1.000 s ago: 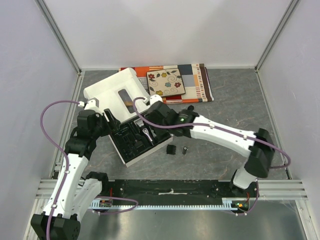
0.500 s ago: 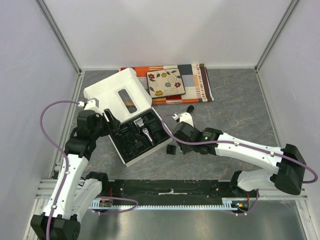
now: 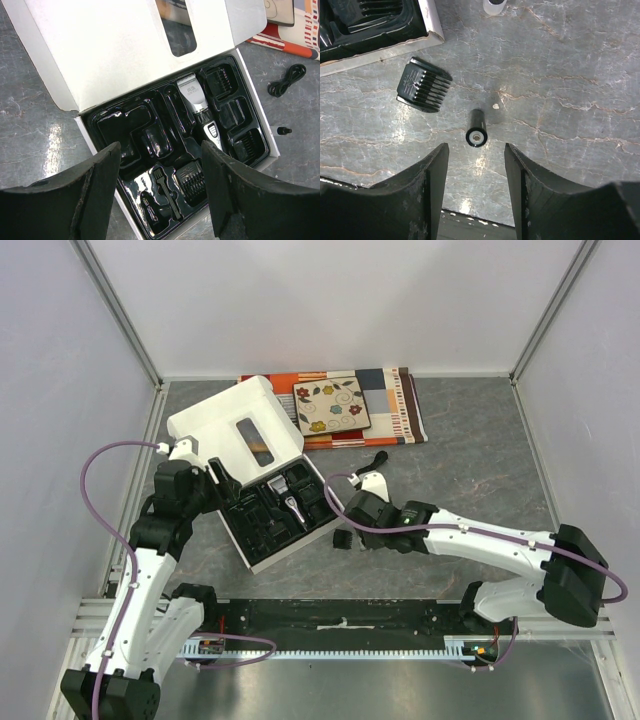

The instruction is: Sort the hair-cutting tools

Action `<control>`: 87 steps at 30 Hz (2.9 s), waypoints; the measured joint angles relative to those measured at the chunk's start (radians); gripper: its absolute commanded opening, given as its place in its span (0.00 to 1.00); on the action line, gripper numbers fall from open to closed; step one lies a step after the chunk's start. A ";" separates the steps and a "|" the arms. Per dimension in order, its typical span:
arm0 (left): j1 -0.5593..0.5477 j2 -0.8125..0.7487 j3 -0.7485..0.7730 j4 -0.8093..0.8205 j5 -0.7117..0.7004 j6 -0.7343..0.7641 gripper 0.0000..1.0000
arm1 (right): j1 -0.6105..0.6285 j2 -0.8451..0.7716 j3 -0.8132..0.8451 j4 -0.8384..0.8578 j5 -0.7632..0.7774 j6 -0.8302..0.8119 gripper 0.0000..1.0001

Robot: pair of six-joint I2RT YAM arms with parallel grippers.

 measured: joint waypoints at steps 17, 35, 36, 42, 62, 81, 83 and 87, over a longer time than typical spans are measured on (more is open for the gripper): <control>-0.006 0.000 -0.002 0.000 0.001 0.000 0.72 | 0.000 0.061 -0.014 0.052 0.016 0.014 0.46; -0.006 0.000 -0.002 0.000 0.001 0.000 0.72 | 0.000 0.071 -0.033 0.081 0.034 0.024 0.00; -0.006 0.000 -0.002 0.000 0.001 0.000 0.72 | 0.000 0.071 -0.033 0.083 0.034 0.024 0.00; -0.006 0.000 -0.002 0.000 0.001 0.000 0.72 | 0.000 0.072 -0.032 0.077 0.040 0.021 0.00; -0.006 0.021 -0.002 0.000 0.071 0.000 0.72 | 0.000 -0.080 0.027 -0.253 -0.230 -0.027 0.00; -0.006 0.021 -0.002 0.000 0.097 0.000 0.72 | 0.000 0.093 0.027 -0.272 -0.386 -0.082 0.00; -0.006 0.023 -0.002 0.000 0.097 0.000 0.72 | 0.000 0.109 0.027 -0.256 -0.382 -0.084 0.01; -0.006 0.026 -0.002 0.000 0.097 0.000 0.72 | 0.000 0.140 0.027 -0.218 -0.376 -0.084 0.01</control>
